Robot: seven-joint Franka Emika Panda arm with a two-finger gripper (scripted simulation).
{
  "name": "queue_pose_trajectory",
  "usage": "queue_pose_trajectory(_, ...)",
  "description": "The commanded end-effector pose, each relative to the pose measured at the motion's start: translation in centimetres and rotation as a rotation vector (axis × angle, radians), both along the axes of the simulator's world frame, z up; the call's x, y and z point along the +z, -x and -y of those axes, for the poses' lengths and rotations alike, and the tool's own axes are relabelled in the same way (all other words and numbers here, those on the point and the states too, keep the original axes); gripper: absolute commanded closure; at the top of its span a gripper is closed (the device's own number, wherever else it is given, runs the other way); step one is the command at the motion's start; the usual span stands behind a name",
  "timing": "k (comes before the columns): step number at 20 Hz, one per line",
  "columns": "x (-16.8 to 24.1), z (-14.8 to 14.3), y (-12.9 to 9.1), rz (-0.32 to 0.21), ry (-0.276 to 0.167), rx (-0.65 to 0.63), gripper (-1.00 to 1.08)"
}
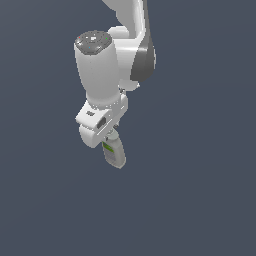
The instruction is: Pick up the object and move it to a goal position.
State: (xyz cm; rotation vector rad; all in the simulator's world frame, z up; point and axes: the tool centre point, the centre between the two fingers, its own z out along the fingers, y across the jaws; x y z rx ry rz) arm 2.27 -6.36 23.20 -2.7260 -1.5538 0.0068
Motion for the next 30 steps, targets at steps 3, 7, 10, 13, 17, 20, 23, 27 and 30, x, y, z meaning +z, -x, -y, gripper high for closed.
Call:
queue_pose_trajectory(3,1.9,0.8,-0.1,0.008,0.001,0.000,1.08)
queue_pose_trajectory(7,4.3,2.0,-0.1,0.008,0.001,0.000,1.08)
queue_pose_trajectory(10,6.6,3.1,0.0,0.008,0.001,0.000,1.08)
queue_pose_trajectory(13,9.2,4.4,0.0,0.008,0.001,0.000,1.08)
queue_pose_trajectory(17,12.8,6.2,-0.1,0.007,0.000,0.000,1.08)
queue_pose_trajectory(20,15.5,7.5,-0.1,0.006,0.001,0.000,1.08)
queue_pose_trajectory(23,17.8,8.7,-0.2,0.006,0.001,0.000,1.08)
queue_pose_trajectory(27,20.0,9.8,-0.3,0.006,0.001,0.000,1.08)
queue_pose_trajectory(30,21.1,10.4,-0.4,0.006,0.001,0.000,1.08)
